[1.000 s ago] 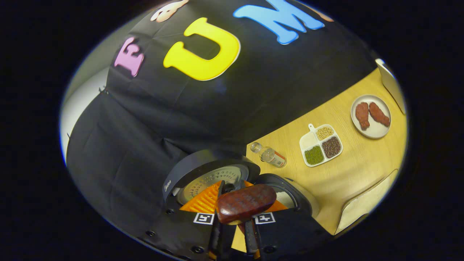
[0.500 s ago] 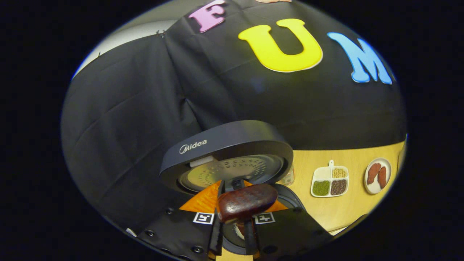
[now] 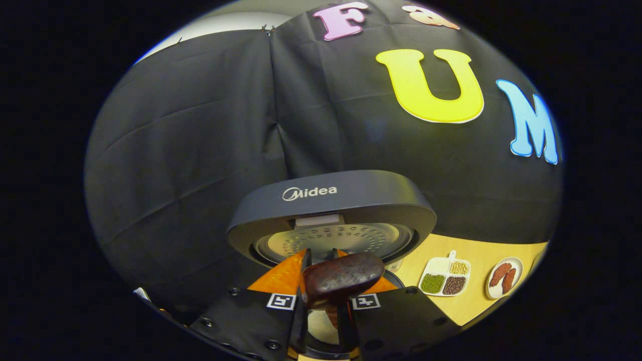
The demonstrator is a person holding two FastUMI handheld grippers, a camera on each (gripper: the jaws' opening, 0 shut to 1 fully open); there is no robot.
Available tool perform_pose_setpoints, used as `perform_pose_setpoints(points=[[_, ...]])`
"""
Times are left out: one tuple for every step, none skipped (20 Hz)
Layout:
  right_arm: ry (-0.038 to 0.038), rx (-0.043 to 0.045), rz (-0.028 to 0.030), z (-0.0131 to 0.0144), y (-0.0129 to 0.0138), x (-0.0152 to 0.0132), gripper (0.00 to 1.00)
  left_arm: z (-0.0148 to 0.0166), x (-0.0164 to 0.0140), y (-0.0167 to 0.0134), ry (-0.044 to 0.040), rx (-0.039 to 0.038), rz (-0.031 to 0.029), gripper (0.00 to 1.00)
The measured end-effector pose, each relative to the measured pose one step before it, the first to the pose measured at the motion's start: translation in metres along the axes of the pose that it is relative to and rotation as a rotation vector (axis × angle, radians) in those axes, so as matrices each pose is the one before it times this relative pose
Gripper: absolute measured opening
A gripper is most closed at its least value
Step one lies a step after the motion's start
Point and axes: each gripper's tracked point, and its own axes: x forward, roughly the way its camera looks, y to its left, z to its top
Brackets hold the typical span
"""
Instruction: Close the left gripper, press the button to open the rice cooker; take a wooden spoon from the chopstick holder with the right hand, scoop a spoonful of rice and pour it into the rice cooker, then put the wooden spoon back into the chopstick holder.
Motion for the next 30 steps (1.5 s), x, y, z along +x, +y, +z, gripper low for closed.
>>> perform_pose_setpoints(points=[[-0.00656, -0.02283, 0.00059, 0.00151, 0.00079, -0.00034, 0.22, -0.00017, 0.0, 0.00001, -0.00146, 0.00063, -0.00017, 0.99], [-0.00745, -0.02661, 0.00023, 0.00048, 0.00111, 0.0007, 0.22, 0.0006, 0.00069, -0.00105, -0.00134, -0.00126, -0.00036, 0.98], [-0.00477, -0.02704, 0.00186, 0.00165, 0.00092, -0.00136, 0.22, -0.00013, 0.00113, -0.00016, -0.00027, -0.00299, -0.00009, 0.97], [-0.00608, -0.02672, 0.00779, 0.00041, 0.00262, 0.00081, 0.26, 0.00021, 0.00029, -0.00169, 0.00033, -0.00248, 0.00033, 0.98], [-0.01496, -0.02349, 0.00799, 0.00239, 0.00123, -0.00019, 0.26, -0.00023, -0.0021, 0.00066, -0.00048, -0.00152, 0.00031, 0.98], [-0.01822, -0.02817, 0.00624, 0.00125, -0.00028, -0.00034, 0.26, 0.00036, -0.00029, -0.00061, -0.00108, -0.00022, -0.00084, 0.98], [-0.01986, -0.03474, 0.00134, 0.00187, -0.00075, -0.00051, 0.26, -0.00084, -0.00046, -0.00112, -0.00051, 0.00119, 0.00058, 0.99], [-0.01659, -0.03536, -0.00201, 0.00046, 0.00032, -0.00155, 0.26, 0.00002, -0.00183, -0.00091, -0.00086, 0.00163, 0.00023, 0.97], [-0.01271, -0.03371, -0.0029, 0.00302, -0.00051, -0.00249, 0.26, -0.00038, -0.00142, -0.00039, -0.0001, 0.00088, -0.00003, 0.98], [-0.00763, -0.02758, -0.00101, 0.00128, 0.00033, -0.00274, 0.26, -0.00024, -0.00036, -0.0008, 0.00038, -0.00081, -0.0002, 0.98], [-0.00092, -0.02072, 0.00126, -0.00121, 0.00044, -0.00167, 0.26, -0.00084, -0.00086, -0.00046, 0.00134, -0.00193, -0.00141, 0.98], [0.00228, -0.01457, 0.00024, -0.0022, -0.00064, 0.00128, 0.26, -0.00024, -0.00055, -0.00045, 0.00108, -0.00214, -0.00114, 0.97], [0.00453, -0.01048, 0.0021, -0.00288, -0.00002, 0.0004, 0.26, -0.00107, -0.00069, -0.00044, 0.0006, -0.0009, -0.00014, 0.97], [-0.00039, -0.01483, -0.00045, -0.00335, 0.00074, -0.00054, 0.26, 0.0006, -0.0009, -0.0005, -0.00071, -0.00048, -0.00041, 0.97], [-0.00458, -0.01605, 0.00032, -0.00058, -0.00036, -0.00273, 0.26, -0.00029, -0.00234, -0.00037, -0.00156, 0.00072, -0.00047, 0.97], [-0.00988, -0.01703, 0.00277, 0.00093, 0.00199, -0.00176, 0.26, 0.00107, -0.00154, -0.00072, -0.00183, 0.00103, -0.00174, 0.98], [-0.01052, -0.01502, 0.00508, 0.00068, 0.00175, -0.00152, 0.26, -0.00075, -0.00019, -0.00144, 0.00036, 0.00263, -0.00198, 0.99], [-0.00541, -0.01014, 0.00208, 0.00012, 0.00136, -0.00303, 0.26, 0.00107, -0.00053, -0.00131, -0.00077, 0.00298, -0.00329, 0.97], [-0.00267, -0.00684, -0.00451, 0.00101, -0.00073, -0.00462, 0.26, -0.00028, -0.00119, -0.00204, -0.0007, 0.0041, -0.00433, 0.97], [-0.01082, 0.00107, -0.00929, 0.00243, -0.00232, -0.00526, 0.26, 0.00025, -0.0003, -0.00229, -0.00096, 0.00453, -0.0039, 0.97], [-0.01039, 0.01037, -0.00977, 0.00322, -0.00298, -0.00453, 0.26, 0.0005, -0.00084, -0.0017, -0.00188, 0.00448, -0.00526, 0.97], [-0.00517, 0.02017, -0.00493, 0.00223, -0.00024, -0.00662, 0.26, 0.00126, -0.001, -0.00249, -0.00319, 0.00477, -0.00622, 0.97], [-0.00403, 0.02931, -0.00077, 0.00395, -0.00312, -0.00644, 0.26, 0.00037, 0.0005, -0.00323, -0.00217, 0.00343, -0.00724, 0.97], [0.00001, 0.03039, -0.00153, 0.00265, -0.00255, -0.00546, 0.26, 0.00091, 0.00031, -0.00409, 0.00116, 0.00116, -0.01054, 0.98], [-0.00279, 0.0318, -0.00409, 0.00502, -0.0059, -0.00909, 0.26, 0.00118, -0.00107, -0.00465, -0.00285, 0.0003, -0.01302, 0.98], [-0.00224, 0.0364, -0.01102, 0.00478, -0.00587, -0.00792, 0.26, 0.00276, -0.00028, -0.00495, -0.00658, 0.00358, -0.01407, 0.98], [-0.00362, 0.04245, -0.00744, 0.00458, -0.00686, -0.00976, 0.26, 0.00257, -0.00064, -0.00458, -0.00432, 0.00782, -0.01431, 0.98], [-0.00216, 0.0439, -0.00953, 0.00322, -0.00774, -0.00876, 0.23, 0.00177, 0.00151, -0.0058, -0.00293, 0.00838, -0.01615, 0.99], [-0.00189, 0.04516, -0.01215, 0.00537, -0.0103, -0.00999, 0.26, 0.00195, 0.00219, -0.0073, -0.0025, 0.00647, -0.02084, 0.99], [-0.0013, 0.03864, -0.01954, 0.00406, -0.01141, -0.00996, 0.23, 0.00183, 0.00291, -0.00868, -0.00118, 0.00508, -0.02449, 0.98]])
